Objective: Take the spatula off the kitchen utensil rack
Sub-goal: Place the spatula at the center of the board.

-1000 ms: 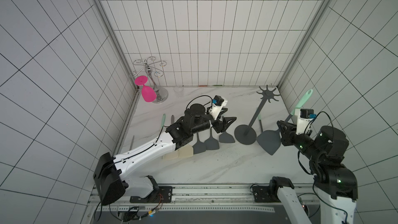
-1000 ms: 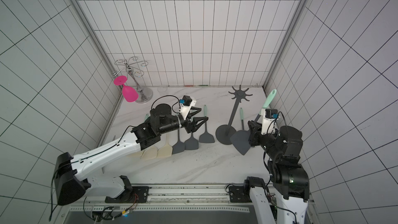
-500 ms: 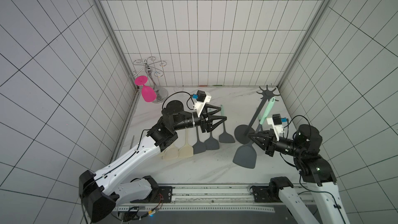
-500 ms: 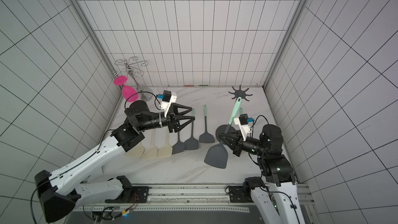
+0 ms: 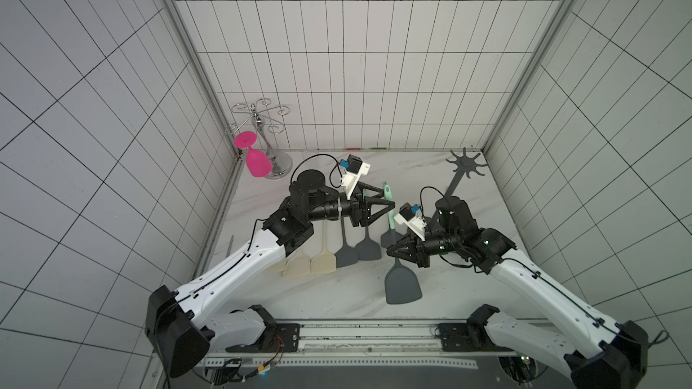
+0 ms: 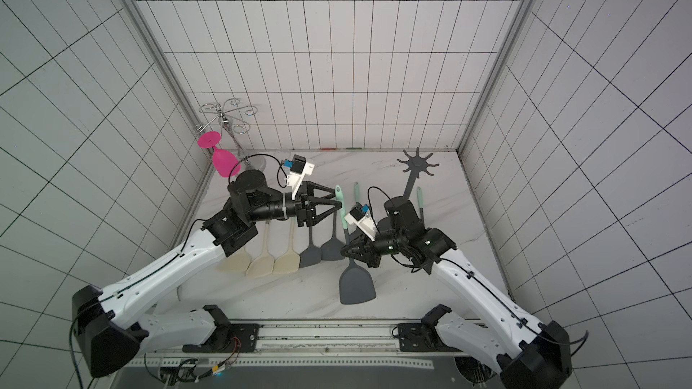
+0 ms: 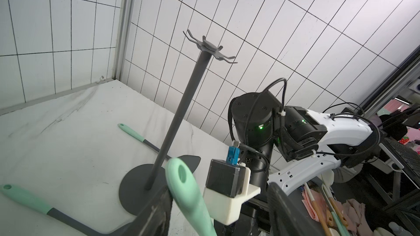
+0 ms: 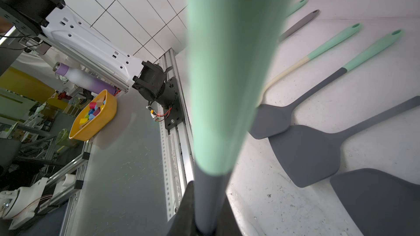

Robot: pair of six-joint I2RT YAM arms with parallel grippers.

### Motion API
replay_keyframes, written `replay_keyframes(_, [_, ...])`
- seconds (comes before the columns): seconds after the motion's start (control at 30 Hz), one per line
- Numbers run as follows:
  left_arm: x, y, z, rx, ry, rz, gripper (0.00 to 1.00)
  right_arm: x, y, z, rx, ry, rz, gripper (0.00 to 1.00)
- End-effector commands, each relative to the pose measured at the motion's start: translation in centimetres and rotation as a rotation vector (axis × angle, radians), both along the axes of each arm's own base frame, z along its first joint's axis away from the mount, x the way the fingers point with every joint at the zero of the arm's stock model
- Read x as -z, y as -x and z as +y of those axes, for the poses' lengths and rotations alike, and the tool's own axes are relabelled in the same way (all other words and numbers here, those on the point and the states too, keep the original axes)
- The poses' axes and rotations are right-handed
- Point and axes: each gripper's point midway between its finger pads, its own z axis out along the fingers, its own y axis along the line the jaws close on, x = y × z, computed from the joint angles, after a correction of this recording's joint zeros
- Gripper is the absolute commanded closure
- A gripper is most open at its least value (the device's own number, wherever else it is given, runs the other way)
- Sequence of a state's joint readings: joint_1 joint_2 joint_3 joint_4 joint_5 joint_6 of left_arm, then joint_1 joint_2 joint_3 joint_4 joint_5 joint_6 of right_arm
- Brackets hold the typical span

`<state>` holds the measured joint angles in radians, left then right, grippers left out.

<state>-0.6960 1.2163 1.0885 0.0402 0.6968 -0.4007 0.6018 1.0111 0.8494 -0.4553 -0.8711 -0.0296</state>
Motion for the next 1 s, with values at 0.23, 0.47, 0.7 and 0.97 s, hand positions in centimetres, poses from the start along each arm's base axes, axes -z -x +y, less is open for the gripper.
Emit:
replay_keyframes(0.23, [0.3,-1.5,-0.1,-0.018,0.016,0.075,0.48,-2.2,0.5,0.3,-0.035,-0.043,-0.119,1.00])
replay_keyframes(0.47, [0.9,-1.8,-0.7,0.008,0.010,0.116,0.75,-1.5,0.3,0.5,-0.043,-0.023,-0.097,1.00])
replay_keyframes(0.7, [1.1,-2.7,0.5,-0.056,-0.018,0.121,1.00,-0.4,-2.1,0.0,0.081,0.070,-0.100,0.71])
replay_keyframes(0.97, [4.3,-8.8,8.4,-0.676,-0.212,0.159,1.00,0.3,-8.6,-2.7,0.504,0.242,-0.155,0.54])
